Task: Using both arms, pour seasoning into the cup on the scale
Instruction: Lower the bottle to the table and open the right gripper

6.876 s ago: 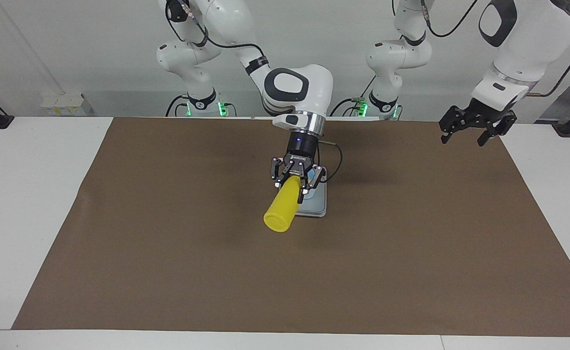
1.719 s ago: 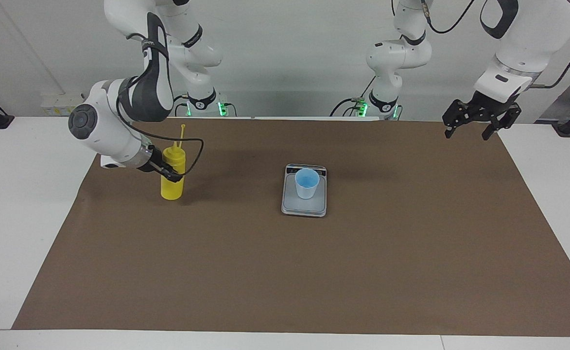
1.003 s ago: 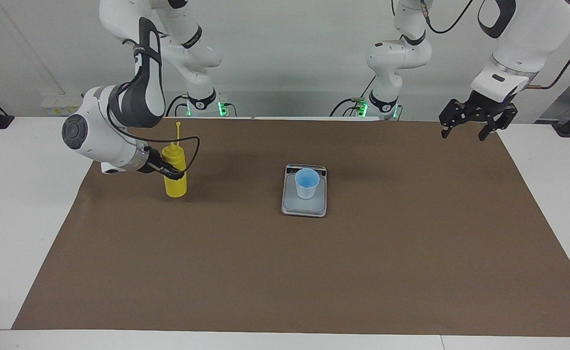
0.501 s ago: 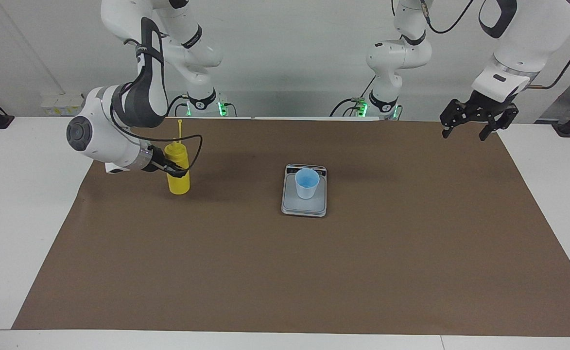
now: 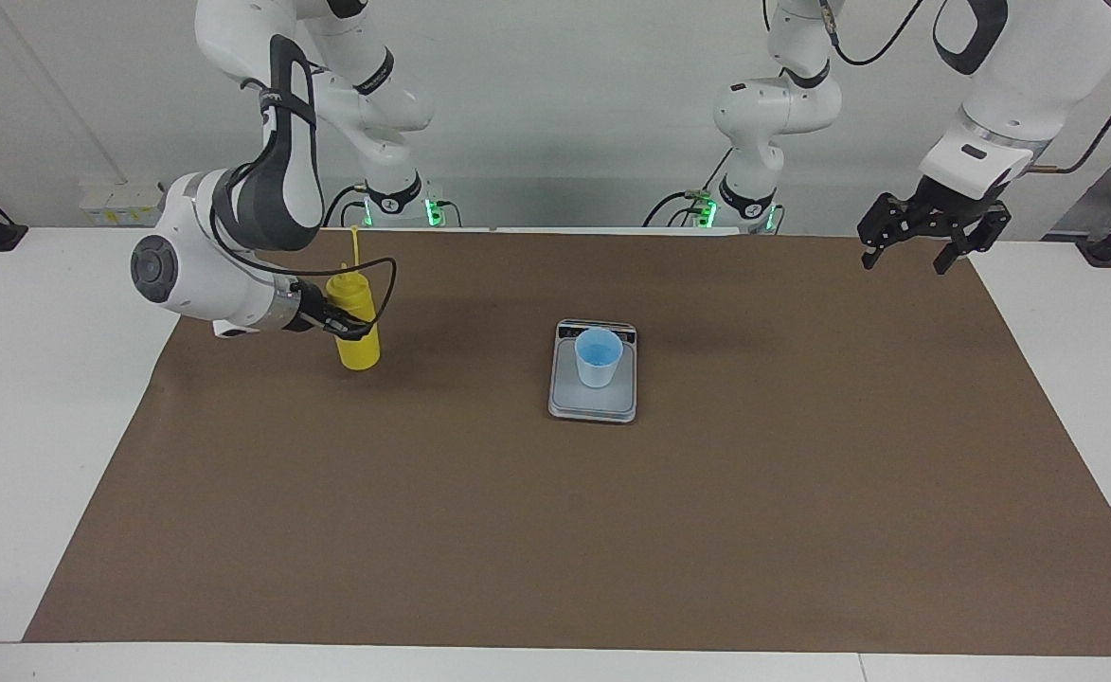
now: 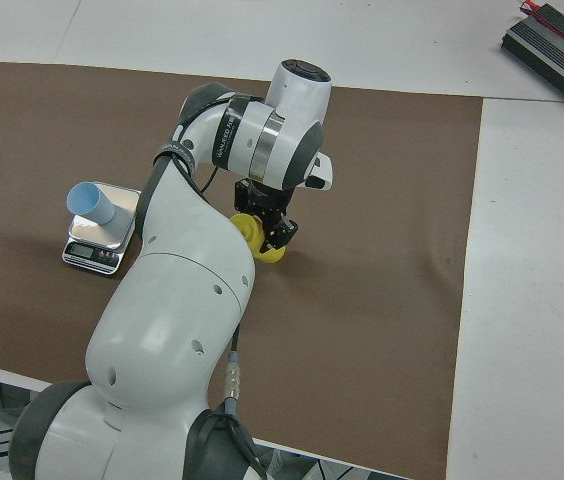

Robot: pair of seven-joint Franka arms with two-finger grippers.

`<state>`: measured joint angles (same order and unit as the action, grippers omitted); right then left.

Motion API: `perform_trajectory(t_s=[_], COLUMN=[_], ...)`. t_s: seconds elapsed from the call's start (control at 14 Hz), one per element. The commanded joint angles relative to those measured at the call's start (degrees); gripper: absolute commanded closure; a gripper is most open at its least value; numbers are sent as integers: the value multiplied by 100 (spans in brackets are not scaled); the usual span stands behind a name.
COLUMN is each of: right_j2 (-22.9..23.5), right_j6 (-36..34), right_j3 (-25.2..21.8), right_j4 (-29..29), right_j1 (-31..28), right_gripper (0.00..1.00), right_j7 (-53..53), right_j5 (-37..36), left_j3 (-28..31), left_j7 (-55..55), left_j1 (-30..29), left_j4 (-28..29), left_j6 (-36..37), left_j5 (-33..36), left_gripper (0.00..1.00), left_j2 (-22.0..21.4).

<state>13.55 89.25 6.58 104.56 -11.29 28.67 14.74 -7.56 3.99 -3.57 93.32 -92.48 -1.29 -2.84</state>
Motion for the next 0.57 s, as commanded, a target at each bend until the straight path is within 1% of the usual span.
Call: perform_trajectory(t_s=[0.0,0.07,0.14,0.21,0.29,0.36,0.43,0.5], right_j2=[742,893,895,895,903,895,895,886], right_j6=[-529,-688,-707,-716,-716,-716,-708,-681], right_j3=[28,28,28,28,28,28,19,10], right_j4=[-925,-1112,-1105,-1105,-1087,-1087,-1087,-1096], right_j1=[-224,-250,-198,-172,-163,-136,-40,30], right_gripper=[100,100,100,96,56,11,2,0], right_j7=[-116,-64,15,76,86,95,103,103], right_j5=[108,195,266,258,249,205,153,56], left_j3=[-17,-17,-17,-17,-17,-17,-17,-17], left_j7=[23,23,23,23,23,23,23,23], left_j1=[-65,-65,-65,-57,-57,-57,-65,-65], left_j4=[125,125,125,125,125,125,125,125], left_j6=[-7,2,-7,-7,-7,-7,2,-7], left_j5=[-55,-46,-55,-55,-46,-46,-46,-55], left_gripper=[0,0,0,0,0,0,0,0], left_j2=[-138,-138,-138,-138,-138,-138,-138,-138])
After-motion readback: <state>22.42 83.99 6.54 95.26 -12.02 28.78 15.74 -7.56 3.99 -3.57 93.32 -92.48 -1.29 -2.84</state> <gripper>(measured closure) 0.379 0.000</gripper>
